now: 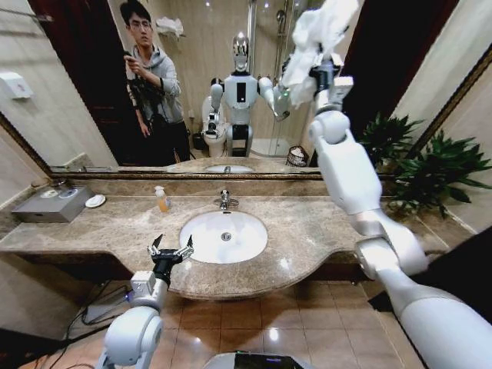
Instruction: Pick up the towel from the sink counter and wipe the mirror surface.
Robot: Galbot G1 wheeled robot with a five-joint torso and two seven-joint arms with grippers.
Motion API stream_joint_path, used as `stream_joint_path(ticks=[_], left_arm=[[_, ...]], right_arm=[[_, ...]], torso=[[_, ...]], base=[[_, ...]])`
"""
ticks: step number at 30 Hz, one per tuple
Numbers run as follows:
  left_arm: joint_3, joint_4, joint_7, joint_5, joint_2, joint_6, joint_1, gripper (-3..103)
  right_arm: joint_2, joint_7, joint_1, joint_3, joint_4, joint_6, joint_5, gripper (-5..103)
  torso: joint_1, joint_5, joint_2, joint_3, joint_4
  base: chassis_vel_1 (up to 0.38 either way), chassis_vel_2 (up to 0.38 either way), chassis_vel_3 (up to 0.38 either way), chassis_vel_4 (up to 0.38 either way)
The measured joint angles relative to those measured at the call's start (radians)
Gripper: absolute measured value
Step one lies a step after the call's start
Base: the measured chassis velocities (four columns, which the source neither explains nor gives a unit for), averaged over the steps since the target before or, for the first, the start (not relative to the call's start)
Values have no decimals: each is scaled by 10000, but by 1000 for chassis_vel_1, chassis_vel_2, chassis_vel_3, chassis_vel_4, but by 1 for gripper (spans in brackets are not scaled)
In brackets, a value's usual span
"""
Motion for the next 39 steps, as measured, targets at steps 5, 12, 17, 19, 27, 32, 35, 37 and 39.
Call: stream_joint_path(ticks=[5,12,17,19,27,32,35,37,39], left_arm=[[0,0,0,0,-1,0,-1,100],[0,0,0,0,-1,0,0,100],[0,0,0,0,-1,0,0,100],[1,0,1,0,0,0,0,100],[0,0,1,0,-1,0,0,100],[0,0,0,0,0,0,-1,100],[0,0,0,0,0,0,0,100],[0,0,0,0,-1,0,-1,100],[0,0,0,0,-1,0,0,100]], right_arm=[[491,-56,124,-347,-144,74,20,9],[1070,-209,252,-637,-654,245,-156,9],[885,-102,308,-122,-1211,242,-315,9],[723,-45,306,98,-1302,228,-394,9],[33,412,-156,1267,-602,75,-1199,9],[39,316,-249,1151,-561,216,-1747,9],[364,174,-207,929,-817,302,-1896,9],[819,29,-84,692,-1190,372,-1987,9],[989,-32,-22,622,-1330,397,-2013,9]], torso=[[0,-1,0,0,1],[-1,-2,0,0,3],[0,0,0,0,2],[0,2,0,0,0],[-1,7,0,0,-5],[-1,5,0,0,-3],[0,4,0,0,2],[0,2,0,0,6],[0,2,0,0,6]], base=[[0,0,0,0],[0,0,0,0],[0,0,0,0],[0,0,0,0],[0,0,0,0],[0,0,0,0],[0,0,0,0],[0,0,0,0],[0,0,0,0]])
